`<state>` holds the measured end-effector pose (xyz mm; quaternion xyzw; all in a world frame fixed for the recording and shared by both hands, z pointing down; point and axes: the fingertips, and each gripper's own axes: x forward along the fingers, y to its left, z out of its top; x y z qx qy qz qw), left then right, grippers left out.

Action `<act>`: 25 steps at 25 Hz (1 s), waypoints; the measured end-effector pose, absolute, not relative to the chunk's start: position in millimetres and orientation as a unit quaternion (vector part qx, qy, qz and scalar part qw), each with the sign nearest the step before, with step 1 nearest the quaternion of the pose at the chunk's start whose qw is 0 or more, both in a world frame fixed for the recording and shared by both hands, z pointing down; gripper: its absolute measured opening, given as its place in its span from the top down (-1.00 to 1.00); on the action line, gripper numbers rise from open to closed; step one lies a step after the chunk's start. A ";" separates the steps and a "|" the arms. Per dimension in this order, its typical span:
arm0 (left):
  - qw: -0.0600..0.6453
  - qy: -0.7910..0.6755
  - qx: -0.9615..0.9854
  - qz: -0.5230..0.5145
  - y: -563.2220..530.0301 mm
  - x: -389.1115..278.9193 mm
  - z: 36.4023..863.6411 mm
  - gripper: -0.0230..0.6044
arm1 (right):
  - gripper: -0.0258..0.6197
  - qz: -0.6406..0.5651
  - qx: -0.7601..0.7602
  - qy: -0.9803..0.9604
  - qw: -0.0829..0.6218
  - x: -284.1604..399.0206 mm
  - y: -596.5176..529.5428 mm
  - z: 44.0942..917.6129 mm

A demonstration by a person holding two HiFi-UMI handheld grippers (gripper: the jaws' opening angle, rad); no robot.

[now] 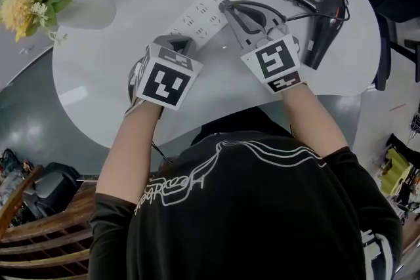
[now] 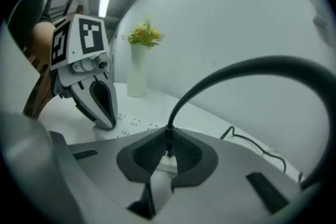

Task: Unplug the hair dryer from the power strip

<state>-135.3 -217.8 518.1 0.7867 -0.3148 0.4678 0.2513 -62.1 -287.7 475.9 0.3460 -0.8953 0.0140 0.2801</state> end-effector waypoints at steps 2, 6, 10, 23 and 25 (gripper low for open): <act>0.253 -0.316 0.786 0.467 -217.5 -135.3 517.6 0.92 | 0.84 -0.035 0.336 -0.891 0.305 -65.5 -284.8 472.8; 0.245 -0.319 0.785 0.471 -219.3 -133.4 518.9 0.92 | 0.84 -0.071 0.318 -0.913 0.245 -84.8 -279.9 432.7; 0.254 -0.321 0.784 0.467 -217.5 -133.9 518.8 0.92 | 0.84 -0.028 0.346 -0.912 0.219 -62.3 -298.6 413.0; 0.264 -0.347 0.786 0.438 -218.6 -134.4 517.5 0.92 | 0.84 0.087 0.360 -0.913 0.168 -23.2 -287.7 423.5; 0.270 -0.353 0.791 0.421 -220.1 -135.6 517.0 0.92 | 0.84 0.109 0.363 -0.912 0.159 -19.4 -281.3 425.2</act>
